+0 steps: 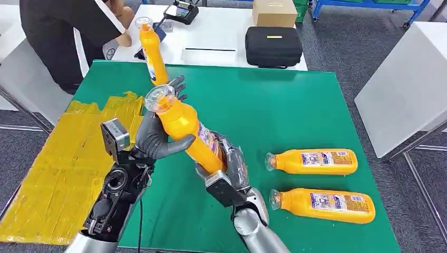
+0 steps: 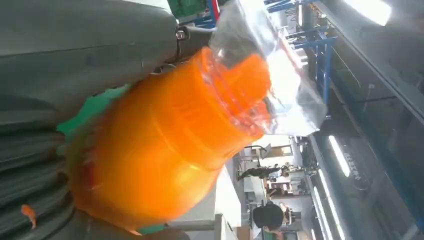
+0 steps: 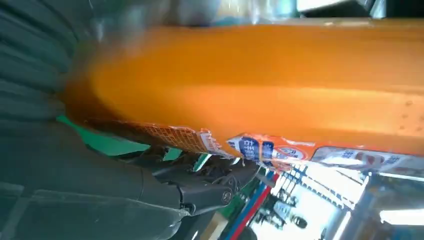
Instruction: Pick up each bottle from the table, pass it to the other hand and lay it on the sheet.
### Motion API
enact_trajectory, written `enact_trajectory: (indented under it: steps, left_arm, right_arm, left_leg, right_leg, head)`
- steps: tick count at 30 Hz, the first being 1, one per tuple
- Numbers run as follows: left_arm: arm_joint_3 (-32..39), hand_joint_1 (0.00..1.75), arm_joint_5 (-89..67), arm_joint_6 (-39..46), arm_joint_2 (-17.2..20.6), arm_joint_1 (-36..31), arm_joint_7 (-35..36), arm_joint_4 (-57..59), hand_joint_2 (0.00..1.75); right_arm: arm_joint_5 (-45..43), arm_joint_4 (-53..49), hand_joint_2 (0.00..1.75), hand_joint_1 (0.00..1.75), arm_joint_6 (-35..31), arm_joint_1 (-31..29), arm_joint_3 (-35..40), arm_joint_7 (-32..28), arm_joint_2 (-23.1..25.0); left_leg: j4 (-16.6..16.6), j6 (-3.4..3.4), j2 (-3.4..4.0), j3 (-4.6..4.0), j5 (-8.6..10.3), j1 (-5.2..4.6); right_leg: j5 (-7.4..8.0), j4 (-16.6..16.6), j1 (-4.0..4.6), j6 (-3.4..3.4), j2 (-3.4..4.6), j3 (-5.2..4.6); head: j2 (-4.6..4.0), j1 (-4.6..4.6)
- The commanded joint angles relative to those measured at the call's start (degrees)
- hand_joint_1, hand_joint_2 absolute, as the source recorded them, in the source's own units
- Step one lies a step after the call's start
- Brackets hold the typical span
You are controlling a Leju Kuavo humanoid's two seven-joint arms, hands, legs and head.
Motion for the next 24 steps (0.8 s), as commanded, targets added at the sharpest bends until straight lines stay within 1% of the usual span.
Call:
enact_trajectory:
  steps: [1, 2, 3, 4, 6, 7, 9, 10, 11, 13, 14, 16, 17, 19, 20, 22, 24]
  left_arm:
    - [0.62, 0.0, 1.42, 0.14, -0.06, -3.84, 0.77, 8.12, 1.75]
    - [0.96, 0.0, 1.7, 0.15, -0.12, -4.05, 0.73, 8.8, 1.75]
    - [1.1, 0.0, 1.75, 0.23, -0.18, -4.15, 0.7, 9.03, 1.75]
    - [1.26, 0.0, 1.87, 0.25, -0.22, -4.3, 0.69, 9.26, 1.75]
    - [1.46, 0.0, 2.07, 0.24, -0.33, -4.49, 0.66, 9.7, 1.75]
    - [1.51, 0.0, 2.06, 0.28, -0.24, -4.41, 0.63, 9.77, 1.75]
    - [1.67, 0.02, 2.16, 0.39, -0.2, -4.21, 0.46, 10.33, 1.75]
    - [1.67, 0.98, 2.16, 0.39, -0.2, -4.21, 0.46, 10.33, 1.75]
    - [1.69, 1.75, 1.86, 0.84, -0.31, -4.71, 0.04, 11.53, 1.75]
    - [1.69, 1.75, 1.86, 0.84, -0.31, -4.71, 0.04, 11.53, 1.75]
    - [2.06, 1.75, 1.96, 1.05, -0.45, -4.9, -0.29, 12.01, 1.75]
    - [2.1, 1.75, 1.95, 1.07, -0.5, -4.98, -0.33, 12.06, 1.75]
    - [2.1, 1.75, 1.95, 1.07, -0.5, -4.98, -0.33, 12.06, 1.75]
    - [2.1, 1.75, 1.95, 1.07, -0.5, -4.98, -0.33, 12.06, 1.75]
    - [2.1, 1.75, 1.95, 1.07, -0.5, -4.98, -0.33, 12.06, 1.75]
    - [2.1, 1.75, 1.95, 1.07, -0.5, -4.98, -0.33, 12.06, 1.75]
    - [2.1, 1.75, 1.95, 1.07, -0.5, -4.98, -0.33, 12.06, 1.75]
  right_arm:
    - [0.39, 3.04, 1.75, 1.75, -0.41, -1.29, 4.03, 0.83, -0.35]
    - [0.43, 3.53, 1.75, 1.75, -0.59, -1.29, 4.24, 0.86, -0.38]
    - [0.47, 3.69, 1.75, 1.75, -0.7, -1.3, 4.32, 0.89, -0.39]
    - [0.47, 3.87, 1.75, 1.75, -0.65, -1.3, 4.42, 0.89, -0.43]
    - [0.45, 4.11, 1.75, 1.75, -0.77, -1.31, 4.5, 0.9, -0.44]
    - [0.44, 4.21, 1.75, 1.75, -0.75, -1.21, 4.48, 0.9, -0.54]
    - [0.4, 4.47, 1.75, 1.75, -0.69, -1.26, 4.44, 0.89, -0.6]
    - [0.4, 4.47, 1.75, 1.75, -0.69, -1.26, 4.44, 0.89, -0.6]
    - [0.28, 5.14, 1.75, 1.75, -0.76, -1.56, 4.34, 0.68, -0.5]
    - [0.28, 5.14, 1.75, 1.75, -0.76, -1.56, 4.34, 0.68, -0.5]
    - [0.2, 5.64, 1.75, 1.75, -0.87, -1.78, 4.2, 0.54, -0.49]
    - [0.19, 5.72, 1.75, 1.75, -0.86, -1.83, 4.17, 0.51, -0.52]
    - [0.19, 5.72, 1.75, 1.75, -0.86, -1.83, 4.17, 0.51, -0.52]
    - [0.19, 5.72, 1.75, 1.75, -0.86, -1.83, 4.17, 0.51, -0.52]
    - [0.19, 5.72, 1.75, 1.75, -0.86, -1.83, 4.17, 0.51, -0.52]
    - [0.19, 5.72, 1.75, 1.75, -0.86, -1.83, 4.17, 0.51, -0.52]
    - [0.19, 5.72, 1.75, 1.75, -0.86, -1.83, 4.17, 0.51, -0.52]
  left_leg:
    - [-0.02, -0.07, 0.04, 0.23, -0.08, 0.02]
    - [-0.02, -0.06, 0.03, 0.16, -0.05, 0.02]
    - [-0.03, -0.11, 0.11, 0.4, -0.15, 0.0]
    - [-0.04, -0.09, 0.07, 0.26, -0.08, 0.0]
    - [-0.04, -0.14, 0.05, 0.4, -0.13, 0.01]
    - [-0.05, -0.09, 0.02, 0.24, -0.07, 0.0]
    - [-0.04, -0.12, 0.06, 0.36, -0.13, 0.0]
    - [-0.04, -0.15, 0.1, 0.41, -0.16, 0.01]
    - [-0.05, -0.1, 0.04, 0.26, -0.09, 0.0]
    - [-0.04, -0.14, 0.05, 0.42, -0.16, 0.0]
    - [-0.03, -0.09, 0.04, 0.27, -0.1, 0.0]
    - [-0.01, -0.13, 0.1, 0.42, -0.18, 0.02]
    - [-0.03, -0.07, 0.04, 0.22, -0.07, 0.0]
    - [-0.01, -0.13, 0.1, 0.43, -0.18, 0.01]
    - [-0.02, -0.09, 0.05, 0.24, -0.08, 0.02]
    - [-0.01, -0.12, 0.1, 0.37, -0.15, 0.01]
    - [-0.01, -0.08, 0.05, 0.15, -0.06, 0.02]
  right_leg:
    - [-0.06, -0.05, 0.03, -0.07, -0.04, 0.24]
    - [-0.04, -0.04, 0.03, -0.05, -0.03, 0.17]
    - [-0.12, -0.03, 0.02, -0.11, -0.02, 0.39]
    - [-0.07, -0.05, 0.01, -0.08, -0.03, 0.26]
    - [-0.13, -0.03, 0.03, -0.13, -0.08, 0.42]
    - [-0.07, -0.05, 0.02, -0.09, -0.06, 0.26]
    - [-0.12, -0.04, 0.02, -0.12, -0.06, 0.36]
    - [-0.14, -0.03, 0.04, -0.14, -0.03, 0.4]
    - [-0.08, -0.04, 0.02, -0.09, -0.05, 0.27]
    - [-0.16, -0.03, 0.03, -0.14, -0.09, 0.43]
    - [-0.09, -0.04, 0.02, -0.09, -0.06, 0.27]
    - [-0.16, -0.02, 0.05, -0.12, -0.04, 0.42]
    - [-0.07, -0.04, 0.02, -0.07, -0.04, 0.23]
    - [-0.16, -0.02, 0.04, -0.12, -0.04, 0.43]
    - [-0.07, -0.04, 0.03, -0.08, -0.05, 0.25]
    - [-0.13, -0.01, 0.03, -0.12, -0.03, 0.36]
    - [-0.04, -0.03, 0.03, -0.07, -0.02, 0.17]
  head:
    - [0.0, 0.02]
    - [0.0, 0.02]
    - [0.0, 0.02]
    - [0.0, 0.0]
    - [0.0, 0.0]
    - [0.0, 0.02]
    - [0.0, 0.02]
    - [0.0, 0.0]
    - [0.0, 0.02]
    - [0.0, 0.0]
    - [0.0, 0.02]
    - [0.0, 0.0]
    - [0.0, 0.02]
    - [0.0, 0.0]
    - [0.0, 0.02]
    - [0.0, 0.0]
    - [0.0, 0.02]
